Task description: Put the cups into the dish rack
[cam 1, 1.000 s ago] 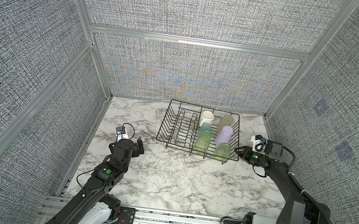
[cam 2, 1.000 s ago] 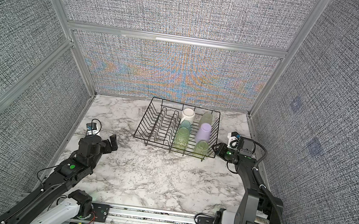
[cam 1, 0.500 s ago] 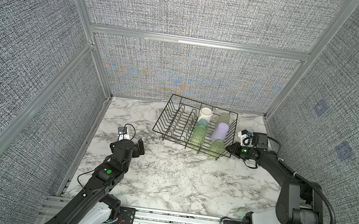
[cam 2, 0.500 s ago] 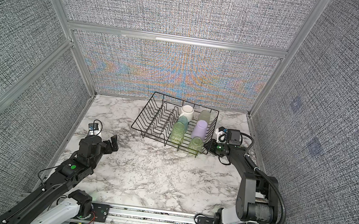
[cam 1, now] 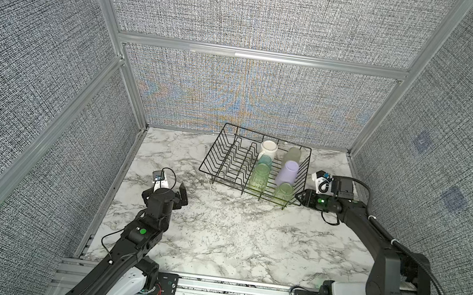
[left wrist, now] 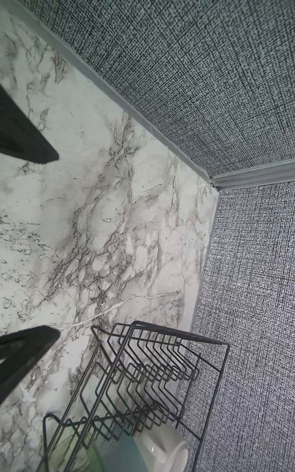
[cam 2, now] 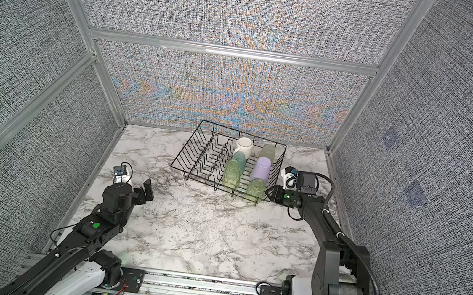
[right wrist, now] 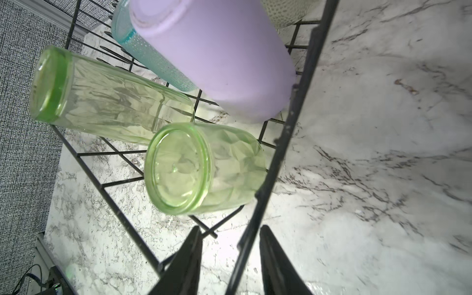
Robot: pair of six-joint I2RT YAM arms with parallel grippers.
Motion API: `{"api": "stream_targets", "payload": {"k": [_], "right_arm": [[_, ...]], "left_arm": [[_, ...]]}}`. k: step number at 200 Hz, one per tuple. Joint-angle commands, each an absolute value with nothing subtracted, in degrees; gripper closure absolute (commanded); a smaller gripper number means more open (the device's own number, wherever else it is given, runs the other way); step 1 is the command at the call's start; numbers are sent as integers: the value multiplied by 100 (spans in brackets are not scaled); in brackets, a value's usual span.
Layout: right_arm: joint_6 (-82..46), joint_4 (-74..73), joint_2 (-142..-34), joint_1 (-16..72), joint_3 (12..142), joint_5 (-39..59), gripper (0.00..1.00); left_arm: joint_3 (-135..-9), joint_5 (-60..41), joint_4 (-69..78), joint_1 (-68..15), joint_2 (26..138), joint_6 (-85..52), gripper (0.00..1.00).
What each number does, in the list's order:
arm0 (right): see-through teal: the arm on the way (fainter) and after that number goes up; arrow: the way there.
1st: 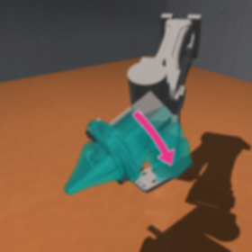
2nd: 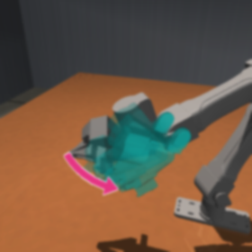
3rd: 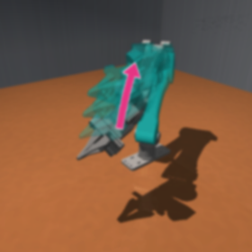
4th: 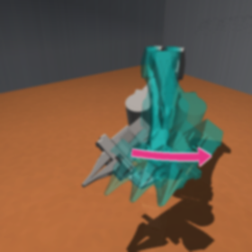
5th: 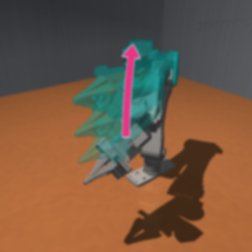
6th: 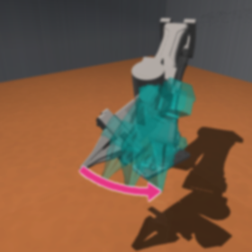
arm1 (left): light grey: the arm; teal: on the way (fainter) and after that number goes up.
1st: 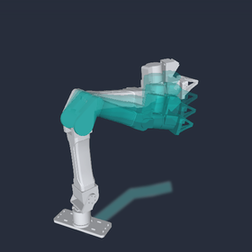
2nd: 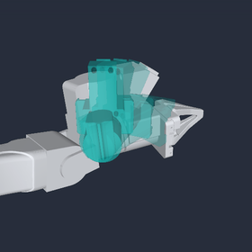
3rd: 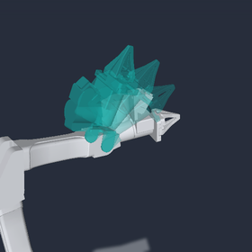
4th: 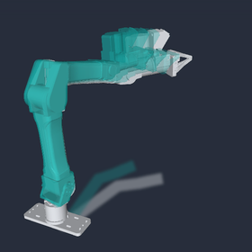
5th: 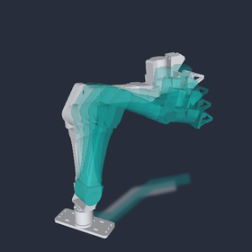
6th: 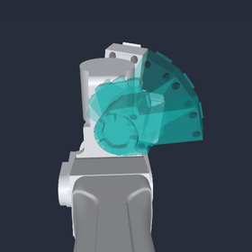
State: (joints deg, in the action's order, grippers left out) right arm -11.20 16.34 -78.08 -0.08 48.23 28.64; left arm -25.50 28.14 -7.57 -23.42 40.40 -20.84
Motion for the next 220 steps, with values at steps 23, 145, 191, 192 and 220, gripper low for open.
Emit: {"api": "stream_targets", "payload": {"k": [23,145,191,192,220], "right_arm": [[-1265,1320,-6802,-205,4189,1858,49],[312,-3877,-6467,-229,1307,784,1],[-96,-6002,-8493,-220,1422,651,1],[-92,-6055,-8558,-215,1431,659,1],[-111,-5508,-8472,-212,1636,505,1]], "left_arm": [[-2667,3080,-250,-2332,4455,-1555,0],[-2539,3133,1638,-1927,6044,97,0],[-1883,2715,3930,-1535,7230,531,0],[-1891,2707,3929,-1523,7249,520,0],[-2151,2428,3867,-1345,7558,495,0]]}}
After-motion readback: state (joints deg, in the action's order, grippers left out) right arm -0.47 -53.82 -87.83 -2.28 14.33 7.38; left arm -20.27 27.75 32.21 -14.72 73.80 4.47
